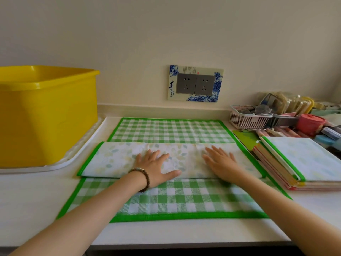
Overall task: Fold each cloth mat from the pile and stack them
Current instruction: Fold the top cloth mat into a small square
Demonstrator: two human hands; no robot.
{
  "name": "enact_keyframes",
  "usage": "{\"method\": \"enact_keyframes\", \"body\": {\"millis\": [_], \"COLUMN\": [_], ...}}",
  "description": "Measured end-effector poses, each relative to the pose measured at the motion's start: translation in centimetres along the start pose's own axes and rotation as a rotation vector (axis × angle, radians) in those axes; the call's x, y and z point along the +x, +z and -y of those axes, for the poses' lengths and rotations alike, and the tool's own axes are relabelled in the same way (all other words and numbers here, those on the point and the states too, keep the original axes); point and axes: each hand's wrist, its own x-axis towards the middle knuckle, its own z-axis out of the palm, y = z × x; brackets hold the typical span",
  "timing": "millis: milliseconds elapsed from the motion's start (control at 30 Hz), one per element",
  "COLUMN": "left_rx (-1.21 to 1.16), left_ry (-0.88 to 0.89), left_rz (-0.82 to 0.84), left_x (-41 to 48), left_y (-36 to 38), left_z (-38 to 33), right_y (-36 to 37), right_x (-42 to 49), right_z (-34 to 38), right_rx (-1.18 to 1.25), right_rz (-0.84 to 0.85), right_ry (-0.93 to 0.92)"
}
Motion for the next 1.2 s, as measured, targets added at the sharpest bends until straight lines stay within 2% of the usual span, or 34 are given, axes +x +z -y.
{"method": "enact_keyframes", "body": {"millis": [200,467,833,1067,1200], "left_rx": [0.002,-0.014,-0.033,-0.054,-0.076], "left_ry": [-0.042,-0.02,-0.095,-0.09,-0.057], "left_rz": [0.014,0.046,0.043,0.079,0.177], "left_x": [0.1,-0.1,-2.8,-4.4,-4.6], "left_y": [0.0,0.1,-0.3,-1.2,-2.4], "left_z": [-0.2,1.3,8.3,9.8,10.3], "right_y": [1.7,2.8,2.6,2.5,2.3], "right_x": [1.2,1.9,1.8,1.7,1.5], "right_z": [5.7,5.5,5.3,5.2,5.1], "right_rx": [-0.018,-0.039,-0.059,-0.075,-0.057], "right_rz": [0.005,0.008,0.02,0.022,0.027], "right_ry": [-0.187,-0.161,-0.173,-0.177,-0.179]}}
